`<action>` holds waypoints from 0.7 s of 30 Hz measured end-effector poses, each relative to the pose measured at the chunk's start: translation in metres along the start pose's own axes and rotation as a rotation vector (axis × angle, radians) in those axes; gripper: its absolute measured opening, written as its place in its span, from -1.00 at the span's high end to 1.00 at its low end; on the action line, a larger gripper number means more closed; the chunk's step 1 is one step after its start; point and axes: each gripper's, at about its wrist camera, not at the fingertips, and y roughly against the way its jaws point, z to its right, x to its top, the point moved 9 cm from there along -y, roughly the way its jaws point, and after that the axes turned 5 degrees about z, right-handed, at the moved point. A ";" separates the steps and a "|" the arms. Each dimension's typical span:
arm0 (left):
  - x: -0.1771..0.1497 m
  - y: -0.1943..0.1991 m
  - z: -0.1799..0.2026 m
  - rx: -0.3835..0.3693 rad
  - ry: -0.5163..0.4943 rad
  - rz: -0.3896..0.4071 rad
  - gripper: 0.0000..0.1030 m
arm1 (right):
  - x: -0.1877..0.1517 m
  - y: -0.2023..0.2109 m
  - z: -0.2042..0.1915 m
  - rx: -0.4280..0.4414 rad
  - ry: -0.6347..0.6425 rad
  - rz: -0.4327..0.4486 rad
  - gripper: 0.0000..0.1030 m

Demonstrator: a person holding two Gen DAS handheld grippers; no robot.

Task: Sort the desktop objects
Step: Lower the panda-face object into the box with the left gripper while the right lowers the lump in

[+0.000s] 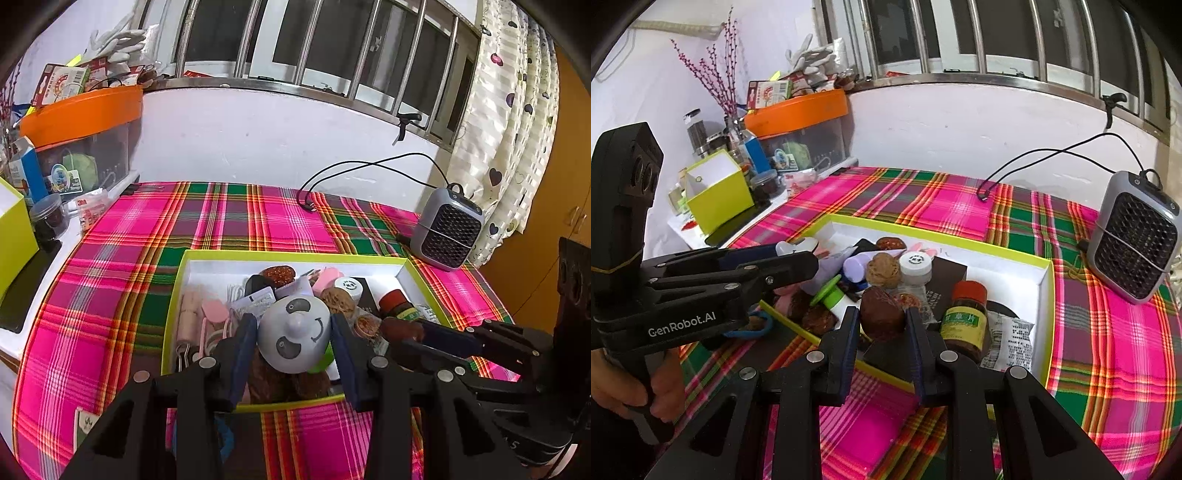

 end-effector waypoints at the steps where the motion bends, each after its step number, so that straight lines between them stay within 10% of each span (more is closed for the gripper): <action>1: 0.000 -0.001 -0.001 0.001 0.000 -0.001 0.20 | 0.001 -0.002 0.001 -0.002 -0.002 0.001 0.49; 21: 0.007 -0.038 -0.005 0.019 -0.005 -0.035 0.20 | 0.008 -0.024 0.021 -0.063 -0.013 -0.007 0.49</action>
